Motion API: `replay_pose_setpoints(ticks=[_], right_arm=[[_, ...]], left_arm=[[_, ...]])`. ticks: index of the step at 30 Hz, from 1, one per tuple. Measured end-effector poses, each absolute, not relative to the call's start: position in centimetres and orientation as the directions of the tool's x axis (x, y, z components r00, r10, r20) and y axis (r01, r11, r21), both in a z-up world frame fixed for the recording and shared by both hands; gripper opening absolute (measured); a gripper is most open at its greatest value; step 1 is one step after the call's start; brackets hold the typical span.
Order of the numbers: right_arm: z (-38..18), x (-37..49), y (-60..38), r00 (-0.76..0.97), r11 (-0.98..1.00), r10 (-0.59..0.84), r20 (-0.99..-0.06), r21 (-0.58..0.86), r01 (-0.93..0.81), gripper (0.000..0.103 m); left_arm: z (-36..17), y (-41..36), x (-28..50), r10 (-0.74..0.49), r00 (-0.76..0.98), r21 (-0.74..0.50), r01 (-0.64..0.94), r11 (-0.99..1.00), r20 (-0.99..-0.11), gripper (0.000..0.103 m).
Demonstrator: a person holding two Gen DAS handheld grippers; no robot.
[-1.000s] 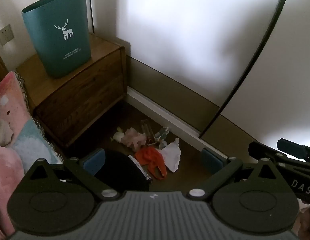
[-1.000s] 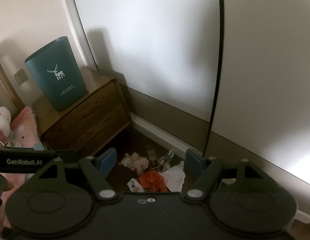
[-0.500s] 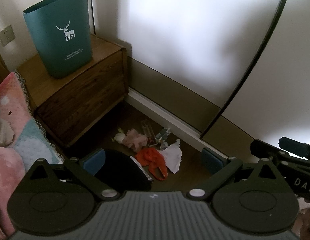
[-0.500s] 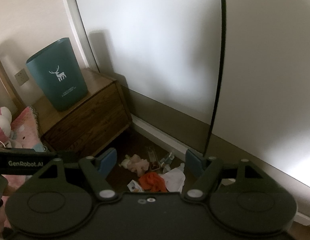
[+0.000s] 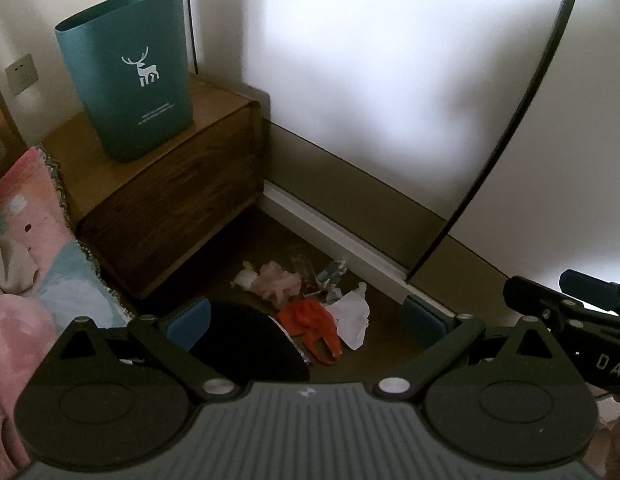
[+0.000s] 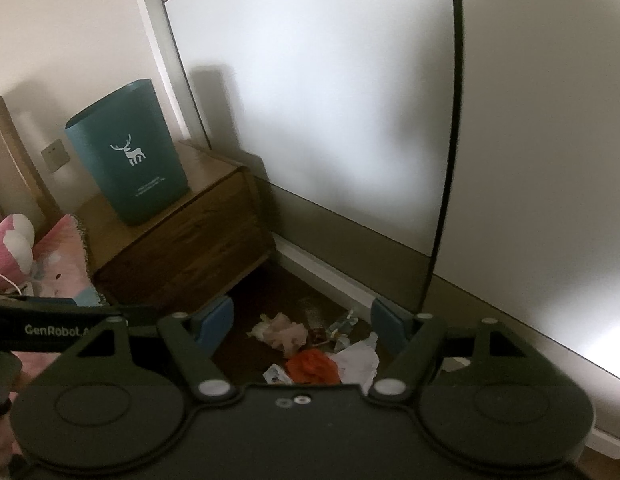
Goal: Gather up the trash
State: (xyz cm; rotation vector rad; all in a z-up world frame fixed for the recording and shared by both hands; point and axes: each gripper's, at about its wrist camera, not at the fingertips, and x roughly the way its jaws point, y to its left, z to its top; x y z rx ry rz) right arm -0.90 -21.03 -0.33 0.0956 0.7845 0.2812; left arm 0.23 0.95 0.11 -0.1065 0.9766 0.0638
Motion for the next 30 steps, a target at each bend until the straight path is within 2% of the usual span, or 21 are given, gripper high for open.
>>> replay_pose_setpoints(ticks=[30], right_arm=[[0.4,-1.1,-21.1,0.677,0.950,0.311,-0.667,0.195,-0.243,0.076]], left_arm=[[0.7,1.0,-1.2,0.026,0.590,-0.049,-0.111,0.993,-0.807,0.103]])
